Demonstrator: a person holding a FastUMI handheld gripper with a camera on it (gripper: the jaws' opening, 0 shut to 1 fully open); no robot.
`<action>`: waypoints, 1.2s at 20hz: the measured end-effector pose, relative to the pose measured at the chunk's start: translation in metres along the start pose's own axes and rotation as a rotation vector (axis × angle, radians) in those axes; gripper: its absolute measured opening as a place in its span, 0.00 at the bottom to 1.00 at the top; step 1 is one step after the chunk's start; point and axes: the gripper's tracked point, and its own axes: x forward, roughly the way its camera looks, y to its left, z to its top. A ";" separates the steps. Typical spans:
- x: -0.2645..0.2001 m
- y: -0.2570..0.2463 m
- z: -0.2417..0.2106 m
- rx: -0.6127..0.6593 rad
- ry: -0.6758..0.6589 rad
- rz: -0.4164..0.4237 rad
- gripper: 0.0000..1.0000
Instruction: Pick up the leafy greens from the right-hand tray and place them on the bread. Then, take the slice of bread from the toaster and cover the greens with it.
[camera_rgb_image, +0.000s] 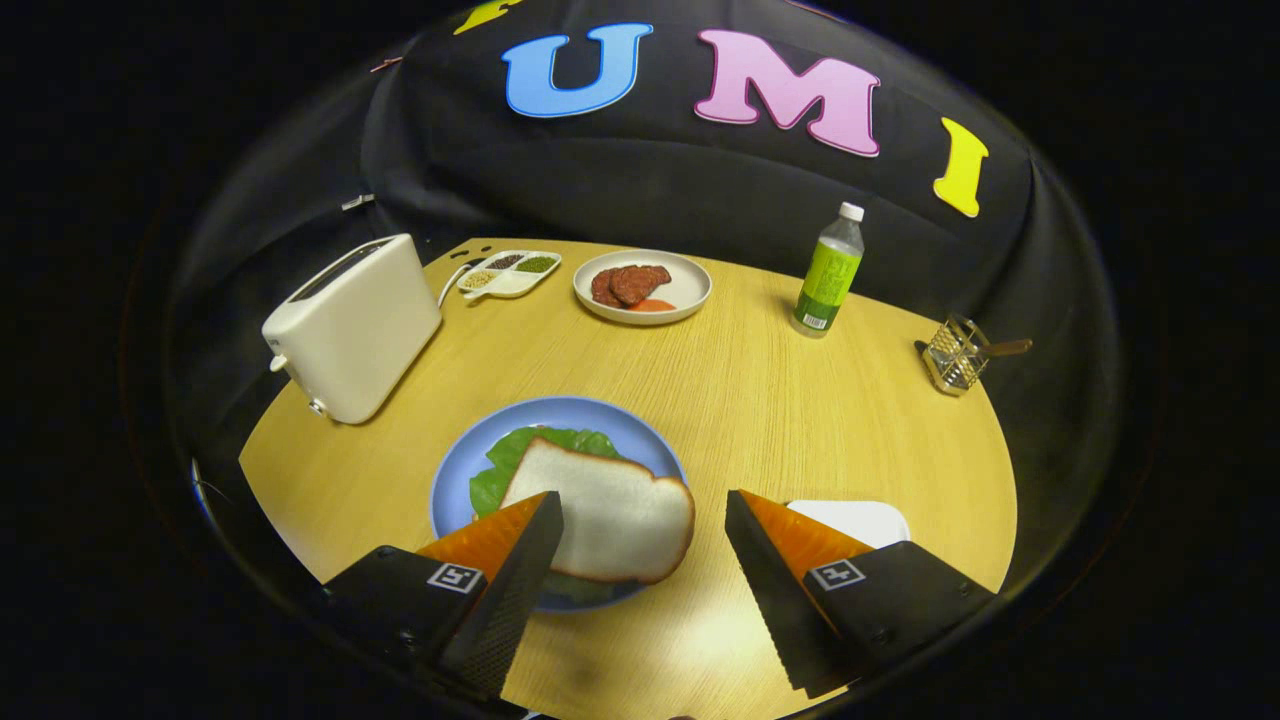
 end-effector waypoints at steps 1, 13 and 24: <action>-0.008 0.001 0.013 -0.006 -0.032 0.001 1.00; -0.129 0.015 0.166 0.017 -0.438 0.030 0.99; -0.228 -0.037 0.216 0.115 -0.655 -0.100 0.98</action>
